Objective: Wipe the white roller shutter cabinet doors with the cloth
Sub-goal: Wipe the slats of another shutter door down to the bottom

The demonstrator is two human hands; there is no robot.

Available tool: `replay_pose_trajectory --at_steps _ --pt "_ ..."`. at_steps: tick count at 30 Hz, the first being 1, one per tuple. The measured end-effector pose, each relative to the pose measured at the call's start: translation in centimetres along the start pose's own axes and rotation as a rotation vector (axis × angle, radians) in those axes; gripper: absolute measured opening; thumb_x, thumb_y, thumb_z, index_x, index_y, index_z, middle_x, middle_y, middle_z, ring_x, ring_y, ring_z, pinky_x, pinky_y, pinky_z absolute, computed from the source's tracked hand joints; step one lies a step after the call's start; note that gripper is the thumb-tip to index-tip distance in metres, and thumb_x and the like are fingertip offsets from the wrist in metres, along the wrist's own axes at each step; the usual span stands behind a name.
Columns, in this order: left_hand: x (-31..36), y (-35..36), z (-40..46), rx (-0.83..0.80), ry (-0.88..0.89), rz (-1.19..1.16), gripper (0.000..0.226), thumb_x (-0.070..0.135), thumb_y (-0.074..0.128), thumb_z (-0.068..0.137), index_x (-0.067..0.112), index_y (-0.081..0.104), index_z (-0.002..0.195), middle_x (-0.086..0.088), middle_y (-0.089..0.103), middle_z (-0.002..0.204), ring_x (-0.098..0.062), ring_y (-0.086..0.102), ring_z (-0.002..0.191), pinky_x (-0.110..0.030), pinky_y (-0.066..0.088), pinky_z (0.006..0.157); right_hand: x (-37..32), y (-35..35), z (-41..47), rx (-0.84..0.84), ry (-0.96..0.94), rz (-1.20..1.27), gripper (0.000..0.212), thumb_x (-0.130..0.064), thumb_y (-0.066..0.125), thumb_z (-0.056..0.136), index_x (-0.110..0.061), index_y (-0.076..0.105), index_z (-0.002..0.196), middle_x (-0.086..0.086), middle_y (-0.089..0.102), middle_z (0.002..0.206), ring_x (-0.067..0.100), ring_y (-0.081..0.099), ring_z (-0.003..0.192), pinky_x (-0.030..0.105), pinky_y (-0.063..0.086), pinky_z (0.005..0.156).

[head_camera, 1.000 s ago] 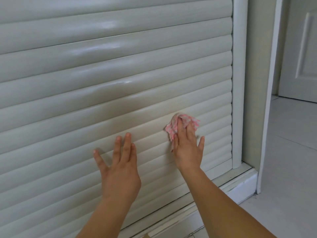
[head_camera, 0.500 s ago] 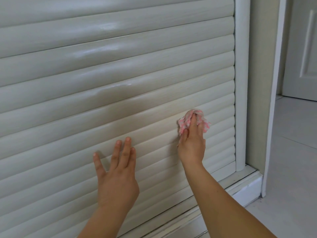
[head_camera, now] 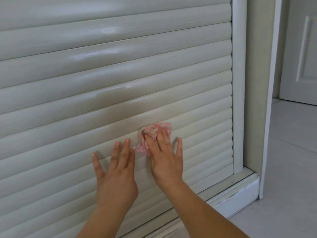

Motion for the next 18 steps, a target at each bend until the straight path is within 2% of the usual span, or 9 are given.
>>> replay_pose_trajectory --at_steps 2,4,6,9,10,12,13,15,18 --pt "-0.1 0.0 0.0 -0.002 0.008 0.003 0.064 0.007 0.040 0.056 0.002 0.065 0.115 -0.010 0.043 0.143 -0.025 0.034 0.132 -0.068 0.005 0.103 1.0 -0.6 0.9 -0.043 0.046 0.043 0.065 -0.031 0.012 0.083 -0.038 0.025 0.147 -0.005 0.014 0.158 0.002 -0.010 0.141 0.044 -0.013 0.110" --pt "-0.1 0.0 0.0 -0.013 0.013 0.000 0.066 0.007 0.046 0.052 0.003 0.065 0.115 -0.010 0.044 0.143 -0.025 0.034 0.131 -0.068 0.005 0.103 2.0 -1.0 1.4 -0.084 0.110 0.107 0.056 -0.031 0.014 0.094 -0.042 0.009 0.149 -0.010 -0.001 0.159 -0.001 -0.019 0.137 0.043 -0.018 0.109" --pt "0.0 0.0 0.0 -0.047 0.023 0.016 0.066 0.007 0.049 0.052 0.003 0.065 0.116 -0.010 0.043 0.143 -0.025 0.034 0.131 -0.069 0.005 0.103 3.1 -1.7 1.7 -0.053 0.189 0.135 0.054 -0.028 0.028 0.101 -0.042 0.006 0.149 -0.010 0.001 0.159 0.003 -0.012 0.142 0.046 -0.011 0.112" --pt "-0.1 -0.4 0.2 -0.141 0.026 0.022 0.072 0.007 0.064 0.049 0.005 0.061 0.122 -0.009 0.038 0.147 -0.023 0.031 0.135 -0.070 0.007 0.102 5.7 -2.6 2.8 0.026 0.413 0.268 0.055 -0.028 0.031 0.101 -0.043 0.008 0.148 -0.007 0.005 0.159 0.010 0.006 0.145 0.050 -0.003 0.113" --pt "0.0 -0.4 0.4 -0.187 0.029 0.033 0.078 0.009 0.065 0.053 0.009 0.054 0.131 -0.007 0.029 0.152 -0.020 0.025 0.139 -0.070 0.004 0.103 6.8 -2.7 3.3 0.059 0.486 0.336 0.054 -0.028 0.031 0.101 -0.045 0.008 0.148 -0.009 0.008 0.158 0.012 0.015 0.144 0.052 0.000 0.112" --pt "0.2 -0.5 0.4 -0.245 0.011 0.067 0.084 0.014 0.058 0.068 0.016 0.025 0.145 -0.002 0.001 0.157 -0.016 0.001 0.144 -0.069 -0.008 0.103 8.0 -3.0 4.3 0.108 0.599 0.495 0.053 -0.032 0.028 0.099 -0.049 0.008 0.146 -0.010 0.019 0.156 0.016 0.033 0.137 0.055 0.006 0.110" --pt "0.3 -0.6 0.4 -0.238 0.009 0.063 0.084 0.014 0.060 0.066 0.016 0.029 0.144 -0.002 0.003 0.157 -0.016 0.002 0.144 -0.069 -0.007 0.103 8.0 -3.1 4.5 0.114 0.626 0.532 0.053 -0.034 0.027 0.098 -0.050 0.007 0.145 -0.009 0.019 0.156 0.017 0.036 0.135 0.055 0.007 0.109" --pt "0.1 -0.1 0.2 -0.143 0.005 0.027 0.078 0.007 0.069 0.049 0.007 0.058 0.126 -0.007 0.032 0.150 -0.022 0.027 0.137 -0.070 0.006 0.103 6.7 -3.2 4.5 0.078 0.631 0.507 0.052 -0.032 0.027 0.101 -0.044 0.007 0.148 -0.008 0.010 0.158 0.014 0.024 0.141 0.053 0.009 0.110" --pt "0.1 0.0 0.0 -0.080 -0.013 0.035 0.066 0.009 0.055 0.051 0.003 0.064 0.116 -0.010 0.043 0.143 -0.025 0.034 0.132 -0.068 0.006 0.103 2.8 -3.5 3.7 0.031 0.485 0.355 0.052 -0.030 0.027 0.102 -0.037 0.008 0.150 -0.004 0.006 0.159 0.013 0.006 0.145 0.052 0.010 0.114"
Point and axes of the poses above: each hand's wrist, its own z-axis towards the middle knuckle, its own y-axis out of the palm, x = y × z, the point moved 6 cm from there along z, towards the middle knuckle
